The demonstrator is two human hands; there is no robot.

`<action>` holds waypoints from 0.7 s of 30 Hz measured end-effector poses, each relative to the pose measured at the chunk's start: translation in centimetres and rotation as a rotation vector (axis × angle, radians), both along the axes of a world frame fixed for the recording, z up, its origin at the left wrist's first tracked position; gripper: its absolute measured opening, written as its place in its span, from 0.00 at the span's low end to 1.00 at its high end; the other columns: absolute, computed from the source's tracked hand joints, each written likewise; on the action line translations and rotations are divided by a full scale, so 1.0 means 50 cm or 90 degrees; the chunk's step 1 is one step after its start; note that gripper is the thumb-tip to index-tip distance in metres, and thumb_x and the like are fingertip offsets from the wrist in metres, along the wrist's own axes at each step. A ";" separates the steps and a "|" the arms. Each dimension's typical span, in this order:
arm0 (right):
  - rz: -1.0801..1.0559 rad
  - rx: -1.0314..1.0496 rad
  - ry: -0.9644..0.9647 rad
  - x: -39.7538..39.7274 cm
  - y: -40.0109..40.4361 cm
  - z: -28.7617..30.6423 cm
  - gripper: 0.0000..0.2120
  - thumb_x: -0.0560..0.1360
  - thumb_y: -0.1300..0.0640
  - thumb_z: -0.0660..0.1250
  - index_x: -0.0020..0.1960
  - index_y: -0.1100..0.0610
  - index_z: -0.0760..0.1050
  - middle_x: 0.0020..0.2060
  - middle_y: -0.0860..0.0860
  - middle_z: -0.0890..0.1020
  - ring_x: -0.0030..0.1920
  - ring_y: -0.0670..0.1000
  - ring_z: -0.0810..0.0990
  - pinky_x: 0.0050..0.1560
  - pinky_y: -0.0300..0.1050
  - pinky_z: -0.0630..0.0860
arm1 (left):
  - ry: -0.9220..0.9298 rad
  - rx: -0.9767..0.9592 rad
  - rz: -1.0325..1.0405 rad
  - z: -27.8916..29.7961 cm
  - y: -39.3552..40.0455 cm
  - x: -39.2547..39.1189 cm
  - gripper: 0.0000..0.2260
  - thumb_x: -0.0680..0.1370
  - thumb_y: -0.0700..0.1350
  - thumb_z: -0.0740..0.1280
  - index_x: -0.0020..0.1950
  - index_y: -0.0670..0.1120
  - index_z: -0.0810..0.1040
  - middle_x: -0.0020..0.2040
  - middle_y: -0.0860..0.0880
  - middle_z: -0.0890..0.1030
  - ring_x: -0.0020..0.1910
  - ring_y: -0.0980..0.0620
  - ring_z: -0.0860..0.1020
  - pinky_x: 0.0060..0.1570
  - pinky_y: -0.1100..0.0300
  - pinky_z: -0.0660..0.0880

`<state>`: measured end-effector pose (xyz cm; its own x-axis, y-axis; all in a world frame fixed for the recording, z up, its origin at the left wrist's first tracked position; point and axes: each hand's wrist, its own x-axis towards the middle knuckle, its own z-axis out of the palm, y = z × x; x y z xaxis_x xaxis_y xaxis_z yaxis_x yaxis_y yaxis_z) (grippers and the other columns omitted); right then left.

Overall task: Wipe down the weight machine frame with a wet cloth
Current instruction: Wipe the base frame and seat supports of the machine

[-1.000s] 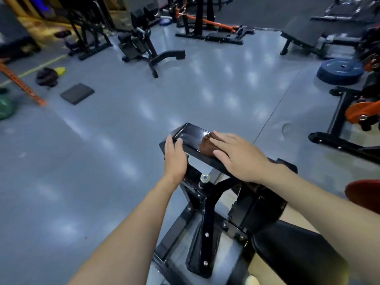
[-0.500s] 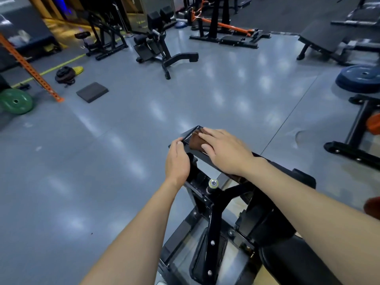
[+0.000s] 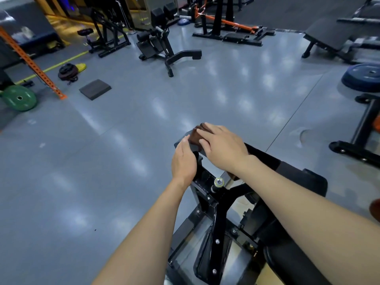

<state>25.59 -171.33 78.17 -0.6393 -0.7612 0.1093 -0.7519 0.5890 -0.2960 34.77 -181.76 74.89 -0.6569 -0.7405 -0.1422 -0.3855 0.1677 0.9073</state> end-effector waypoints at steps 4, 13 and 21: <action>-0.025 0.000 0.014 0.021 0.051 0.002 0.21 0.86 0.47 0.56 0.78 0.44 0.68 0.79 0.46 0.67 0.76 0.53 0.66 0.69 0.51 0.69 | -0.001 0.028 0.000 0.012 0.002 0.004 0.24 0.82 0.60 0.44 0.70 0.64 0.73 0.64 0.52 0.80 0.53 0.57 0.82 0.65 0.48 0.74; -0.041 -0.017 0.020 0.018 0.005 0.003 0.21 0.86 0.47 0.55 0.78 0.45 0.68 0.78 0.46 0.67 0.75 0.54 0.66 0.69 0.51 0.68 | 0.001 0.080 -0.004 0.030 -0.004 0.010 0.19 0.86 0.57 0.44 0.69 0.67 0.71 0.59 0.39 0.82 0.25 0.61 0.77 0.48 0.51 0.74; -0.083 -0.024 -0.022 0.018 0.068 0.005 0.21 0.85 0.47 0.56 0.78 0.43 0.68 0.80 0.42 0.64 0.77 0.51 0.64 0.71 0.50 0.67 | -0.002 0.089 -0.008 0.011 -0.024 0.005 0.22 0.85 0.59 0.45 0.74 0.67 0.70 0.69 0.39 0.78 0.27 0.61 0.79 0.51 0.52 0.74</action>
<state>26.47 -167.95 78.45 -0.7366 -0.6670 0.1121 -0.6585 0.6693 -0.3441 35.02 -182.99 75.42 -0.6650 -0.7050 -0.2464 -0.3876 0.0438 0.9208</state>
